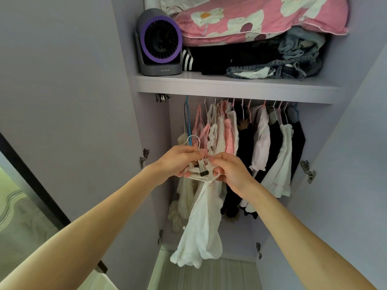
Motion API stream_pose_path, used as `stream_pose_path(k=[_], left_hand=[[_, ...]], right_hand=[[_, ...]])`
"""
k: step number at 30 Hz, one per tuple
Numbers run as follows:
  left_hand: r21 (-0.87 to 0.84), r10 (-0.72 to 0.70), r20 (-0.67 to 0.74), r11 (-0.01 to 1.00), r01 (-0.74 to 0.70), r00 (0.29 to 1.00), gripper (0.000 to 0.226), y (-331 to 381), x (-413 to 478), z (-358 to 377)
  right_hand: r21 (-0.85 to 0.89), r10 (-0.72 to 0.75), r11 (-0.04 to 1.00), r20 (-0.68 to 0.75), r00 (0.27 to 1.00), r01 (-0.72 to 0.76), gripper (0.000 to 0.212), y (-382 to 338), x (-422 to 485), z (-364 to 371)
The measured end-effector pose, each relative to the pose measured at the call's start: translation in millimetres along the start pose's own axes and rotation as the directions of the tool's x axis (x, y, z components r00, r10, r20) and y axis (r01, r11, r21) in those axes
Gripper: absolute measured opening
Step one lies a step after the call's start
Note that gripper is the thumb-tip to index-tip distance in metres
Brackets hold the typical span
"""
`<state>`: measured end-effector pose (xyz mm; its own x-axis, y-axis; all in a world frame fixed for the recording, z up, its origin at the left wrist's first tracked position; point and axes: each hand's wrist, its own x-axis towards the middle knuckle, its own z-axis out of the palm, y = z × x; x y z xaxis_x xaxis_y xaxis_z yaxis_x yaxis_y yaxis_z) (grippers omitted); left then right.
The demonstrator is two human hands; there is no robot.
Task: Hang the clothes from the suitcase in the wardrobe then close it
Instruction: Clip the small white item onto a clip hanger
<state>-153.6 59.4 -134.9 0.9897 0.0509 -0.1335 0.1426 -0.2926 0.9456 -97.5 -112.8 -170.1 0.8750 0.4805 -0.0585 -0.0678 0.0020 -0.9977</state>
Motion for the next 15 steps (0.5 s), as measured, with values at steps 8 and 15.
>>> stream_pose_path(k=[8, 15], left_hand=[[0.366, 0.298, -0.122, 0.900, -0.236, 0.947, 0.020, -10, 2, -5], [0.345, 0.350, -0.156, 0.895, -0.282, 0.924, 0.021, -5, 7, -7]], right_hand=[[-0.129, -0.001, 0.992, 0.024, 1.000, 0.004, 0.020, -4, 2, -3], [-0.214, -0.146, 0.967, -0.042, 0.988, 0.134, 0.022, -20, 2, 8]])
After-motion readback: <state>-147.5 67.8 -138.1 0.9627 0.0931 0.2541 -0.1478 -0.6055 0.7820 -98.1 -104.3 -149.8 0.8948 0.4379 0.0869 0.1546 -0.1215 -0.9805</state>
